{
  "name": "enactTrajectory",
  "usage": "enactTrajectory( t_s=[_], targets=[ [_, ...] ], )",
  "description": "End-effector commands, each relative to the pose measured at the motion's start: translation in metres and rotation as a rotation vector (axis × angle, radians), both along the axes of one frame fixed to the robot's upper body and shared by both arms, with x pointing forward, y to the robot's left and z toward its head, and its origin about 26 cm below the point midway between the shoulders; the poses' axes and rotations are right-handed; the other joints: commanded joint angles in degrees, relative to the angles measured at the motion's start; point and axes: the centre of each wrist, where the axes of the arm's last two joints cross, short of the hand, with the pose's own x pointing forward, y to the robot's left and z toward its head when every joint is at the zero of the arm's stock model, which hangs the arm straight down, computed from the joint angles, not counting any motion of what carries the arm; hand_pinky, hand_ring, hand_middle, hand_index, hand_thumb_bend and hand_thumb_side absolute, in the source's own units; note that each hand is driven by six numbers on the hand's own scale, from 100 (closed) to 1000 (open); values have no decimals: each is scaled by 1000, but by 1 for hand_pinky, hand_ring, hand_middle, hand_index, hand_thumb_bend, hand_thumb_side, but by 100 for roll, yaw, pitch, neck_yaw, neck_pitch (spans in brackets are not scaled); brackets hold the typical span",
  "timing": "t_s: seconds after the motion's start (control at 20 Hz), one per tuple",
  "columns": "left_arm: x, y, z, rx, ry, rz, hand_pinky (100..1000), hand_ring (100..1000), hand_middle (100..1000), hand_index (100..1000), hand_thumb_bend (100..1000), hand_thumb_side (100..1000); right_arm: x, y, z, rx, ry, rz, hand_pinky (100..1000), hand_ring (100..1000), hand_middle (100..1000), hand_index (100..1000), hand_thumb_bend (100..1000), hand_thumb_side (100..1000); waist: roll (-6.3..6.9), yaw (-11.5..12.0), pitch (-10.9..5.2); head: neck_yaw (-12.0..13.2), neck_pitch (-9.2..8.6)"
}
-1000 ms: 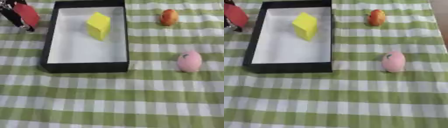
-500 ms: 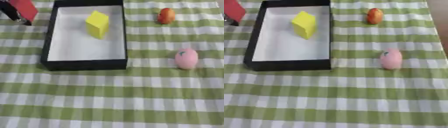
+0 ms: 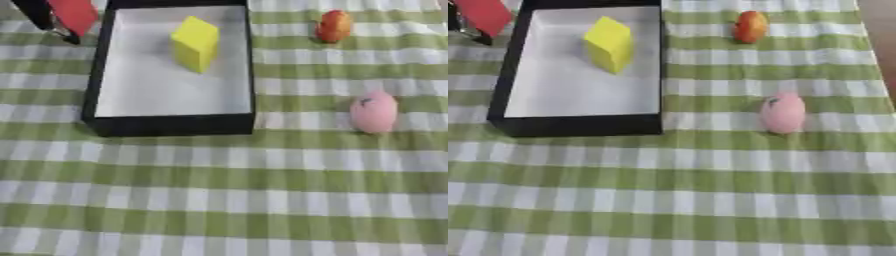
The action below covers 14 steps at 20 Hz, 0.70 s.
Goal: Pick up objects on the table and place them in the box.
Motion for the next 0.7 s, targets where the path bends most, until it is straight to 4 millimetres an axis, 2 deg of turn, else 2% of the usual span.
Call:
enactTrajectory(
  t_s=[0.05,0.5,0.7],
  targets=[
    [-4,-19,12,11,-9,-72,456,522,577,675,663,100,-1,1,13,-22,-32,13,759,681,719,883,100,805,69,-48,-996,-96,50],
    [-9,-53,13,36,15,-175,455,525,593,676,664,100,0,6,10,-14,-21,36,757,680,718,882,100,794,131,-110,-1319,-215,128],
    [-12,-58,15,67,13,-173,456,530,593,676,664,100,1,8,9,-9,-16,44,757,680,718,882,100,794,145,-113,-1393,-193,159]
  ],
)
